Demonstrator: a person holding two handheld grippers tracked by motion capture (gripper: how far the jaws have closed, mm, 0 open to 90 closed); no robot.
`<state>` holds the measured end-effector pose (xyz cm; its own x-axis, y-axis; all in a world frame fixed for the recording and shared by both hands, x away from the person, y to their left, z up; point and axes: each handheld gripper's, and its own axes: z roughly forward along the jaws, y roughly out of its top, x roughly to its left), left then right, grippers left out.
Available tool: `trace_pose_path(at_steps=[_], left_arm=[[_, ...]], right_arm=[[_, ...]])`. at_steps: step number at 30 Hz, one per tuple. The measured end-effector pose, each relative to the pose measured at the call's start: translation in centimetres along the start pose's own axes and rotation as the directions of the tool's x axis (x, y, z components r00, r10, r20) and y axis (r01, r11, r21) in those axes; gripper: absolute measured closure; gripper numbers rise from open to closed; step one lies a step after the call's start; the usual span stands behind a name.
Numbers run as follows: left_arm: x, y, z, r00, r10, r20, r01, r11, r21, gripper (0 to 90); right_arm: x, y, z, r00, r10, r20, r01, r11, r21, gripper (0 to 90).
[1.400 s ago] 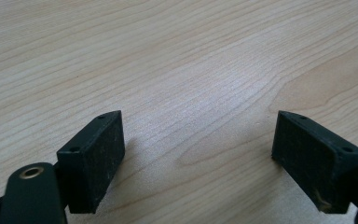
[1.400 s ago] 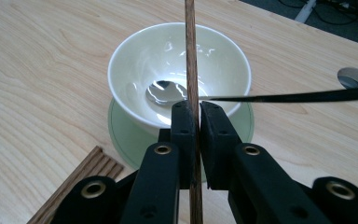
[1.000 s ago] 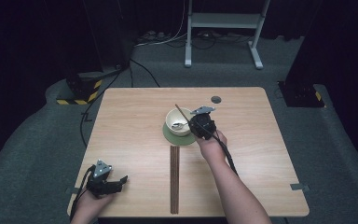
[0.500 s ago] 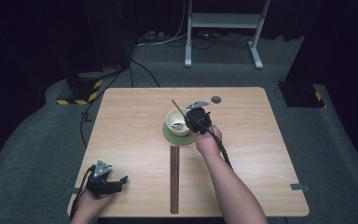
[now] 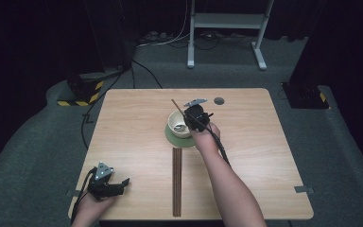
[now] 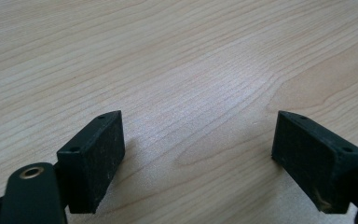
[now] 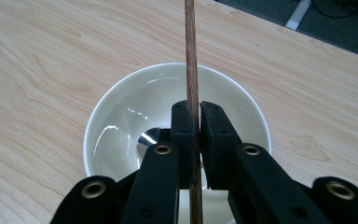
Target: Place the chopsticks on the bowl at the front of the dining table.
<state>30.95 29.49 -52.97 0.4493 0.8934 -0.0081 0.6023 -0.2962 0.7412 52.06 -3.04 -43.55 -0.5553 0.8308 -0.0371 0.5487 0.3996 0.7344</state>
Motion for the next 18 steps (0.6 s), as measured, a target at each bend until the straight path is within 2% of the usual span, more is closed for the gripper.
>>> trace_pose_path(at_steps=[6, 8, 15, 18], left_arm=[[0.0, 0.0, 0.0, 1.0000, 0.000, 0.000, 0.000, 1.0000, 0.000, 17.0], [0.0, 0.0, 0.0, 1.0000, 0.000, 0.000, 0.000, 1.0000, 0.000, 17.1], [0.0, 0.0, 0.0, 1.0000, -0.001, 0.000, 0.001, 1.0000, 0.001, 17.1], [0.0, 0.0, 0.0, 1.0000, -0.001, 0.001, 0.001, 1.0000, 0.001, 17.1]], right_arm=[[0.0, 0.3, 0.9, 1.0000, 0.009, 0.002, -0.009, 1.000, 0.026, 84.6], [0.0, 0.4, 1.2, 1.0000, -0.003, 0.006, 0.003, 1.000, 0.025, 84.6], [0.1, 0.7, 1.9, 0.9999, -0.001, 0.017, 0.000, 0.999, 0.044, 84.7], [0.2, 0.9, 2.1, 0.9997, -0.017, 0.015, 0.017, 0.999, 0.050, 84.7]])
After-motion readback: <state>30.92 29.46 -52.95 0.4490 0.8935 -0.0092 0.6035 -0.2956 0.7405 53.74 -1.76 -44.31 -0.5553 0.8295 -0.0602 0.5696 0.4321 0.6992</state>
